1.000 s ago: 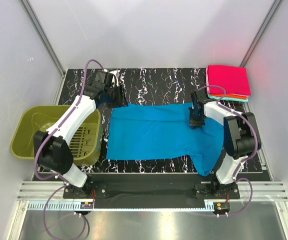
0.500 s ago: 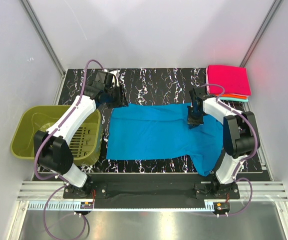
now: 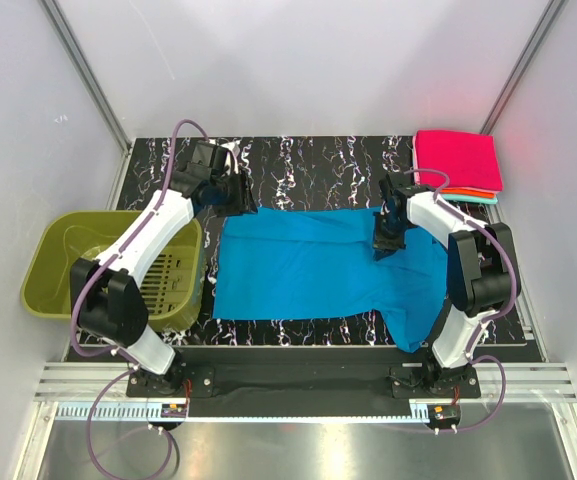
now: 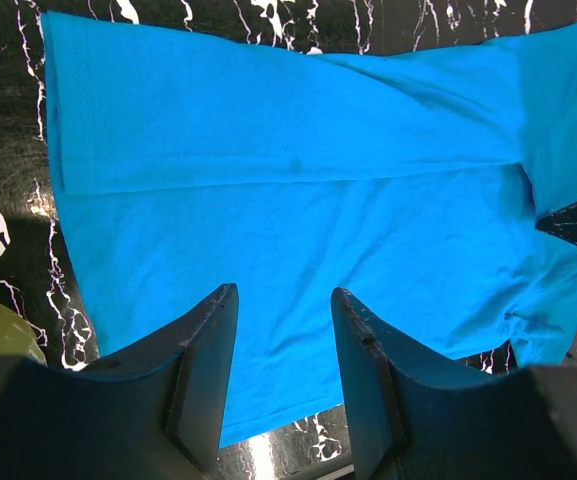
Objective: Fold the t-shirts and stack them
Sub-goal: Fold the tshirt
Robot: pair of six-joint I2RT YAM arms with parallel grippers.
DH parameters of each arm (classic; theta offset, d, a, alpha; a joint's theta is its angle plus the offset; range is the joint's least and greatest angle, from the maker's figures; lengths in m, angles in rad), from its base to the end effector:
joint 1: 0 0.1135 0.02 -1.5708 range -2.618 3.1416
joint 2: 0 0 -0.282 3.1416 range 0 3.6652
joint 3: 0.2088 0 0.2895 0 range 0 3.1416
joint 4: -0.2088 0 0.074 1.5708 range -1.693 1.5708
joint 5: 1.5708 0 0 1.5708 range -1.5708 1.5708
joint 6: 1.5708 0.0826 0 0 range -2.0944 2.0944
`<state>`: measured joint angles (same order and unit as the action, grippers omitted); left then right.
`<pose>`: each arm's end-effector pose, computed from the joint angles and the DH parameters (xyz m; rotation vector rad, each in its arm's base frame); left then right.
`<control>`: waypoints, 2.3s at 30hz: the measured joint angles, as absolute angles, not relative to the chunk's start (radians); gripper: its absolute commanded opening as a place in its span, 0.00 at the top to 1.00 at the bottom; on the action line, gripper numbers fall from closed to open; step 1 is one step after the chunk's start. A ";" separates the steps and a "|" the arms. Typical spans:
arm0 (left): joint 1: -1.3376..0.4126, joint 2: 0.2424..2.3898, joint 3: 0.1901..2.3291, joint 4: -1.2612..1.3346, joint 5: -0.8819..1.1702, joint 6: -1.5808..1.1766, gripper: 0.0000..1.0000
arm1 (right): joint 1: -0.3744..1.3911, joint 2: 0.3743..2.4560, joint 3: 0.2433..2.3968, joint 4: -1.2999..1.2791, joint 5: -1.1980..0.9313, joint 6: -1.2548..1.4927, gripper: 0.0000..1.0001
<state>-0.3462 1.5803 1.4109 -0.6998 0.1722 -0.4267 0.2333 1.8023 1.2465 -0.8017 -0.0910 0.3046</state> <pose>0.3830 -0.1532 0.2882 -0.0217 2.5013 -0.5447 0.3777 0.0975 0.1368 0.0909 2.9512 0.2136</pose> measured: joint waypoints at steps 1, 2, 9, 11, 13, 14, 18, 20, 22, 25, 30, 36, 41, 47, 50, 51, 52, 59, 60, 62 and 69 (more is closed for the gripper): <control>-0.346 1.585 1.411 -0.699 0.172 -0.427 0.52 | 0.233 1.803 1.246 -0.803 -0.097 0.310 1.00; -0.346 1.588 1.411 -0.698 0.172 -0.427 0.52 | 0.233 1.804 1.246 -0.802 -0.104 0.314 1.00; -0.345 1.626 1.411 -0.694 0.150 -0.427 0.52 | 0.233 1.847 1.245 -0.773 -0.170 0.346 0.80; -0.345 1.642 1.417 -0.695 0.145 -0.427 0.52 | 0.234 1.847 1.243 -0.776 -0.174 0.356 0.77; -0.345 1.672 1.440 -0.704 0.140 -0.427 0.52 | 0.228 1.842 1.243 -0.776 -0.168 0.367 0.72; -0.345 1.689 1.456 -0.709 0.137 -0.427 0.53 | 0.227 1.842 1.243 -0.778 -0.166 0.369 0.70; -0.349 1.736 1.496 -0.708 0.124 -0.433 0.54 | 0.144 1.806 1.243 -0.759 -0.144 0.371 0.61; -0.355 1.759 1.513 -0.713 0.115 -0.436 0.56 | 0.076 1.787 1.243 -0.729 -0.144 0.370 0.59; -0.363 1.792 1.538 -0.717 0.107 -0.437 0.57 | -0.004 1.772 1.243 -0.696 -0.146 0.364 0.58; -0.377 1.858 1.579 -0.717 0.097 -0.437 0.58 | -0.107 1.768 1.244 -0.646 -0.154 0.355 0.57; -0.387 1.952 1.607 -0.720 0.067 -0.437 0.59 | -0.186 1.777 1.251 -0.580 -0.179 0.344 0.58; -0.387 2.065 1.668 -0.748 0.011 -0.436 0.59 | -0.260 1.830 1.258 -0.482 -0.225 0.335 0.60; -0.387 2.120 1.687 -0.758 -0.040 -0.437 0.59 | -0.308 1.884 1.264 -0.445 -0.255 0.330 0.60; -0.387 2.148 1.687 -0.770 -0.084 -0.448 0.59 | -0.320 1.933 1.264 -0.413 -0.280 0.317 0.61; -0.387 2.148 1.683 -0.770 -0.095 -0.463 0.59 | -0.320 1.958 1.264 -0.390 -0.307 0.319 0.75; -0.387 2.148 1.680 -0.769 -0.099 -0.467 0.59 | -0.320 1.960 1.264 -0.382 -0.307 0.323 0.82; -0.387 2.148 1.676 -0.769 -0.103 -0.473 0.59 | -0.322 1.962 1.264 -0.377 -0.306 0.333 0.87; -0.387 2.148 1.650 -0.772 -0.119 -0.530 0.59 | -0.355 1.885 1.118 -0.251 -0.258 0.493 1.00; -0.387 2.148 1.648 -0.770 -0.120 -0.542 0.59 | -0.358 1.860 1.084 -0.239 -0.243 0.527 1.00; -0.387 2.148 1.647 -0.767 -0.120 -0.562 0.59 | -0.363 1.814 1.018 -0.204 -0.212 0.589 1.00; -0.387 2.136 1.626 -0.748 -0.119 -0.609 0.59 | -0.366 1.673 0.847 -0.135 -0.082 0.768 1.00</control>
<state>-0.3866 2.1357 1.6260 -0.7479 -0.1188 -0.6086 -0.3664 1.6733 0.8474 -0.1352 -0.0818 0.7677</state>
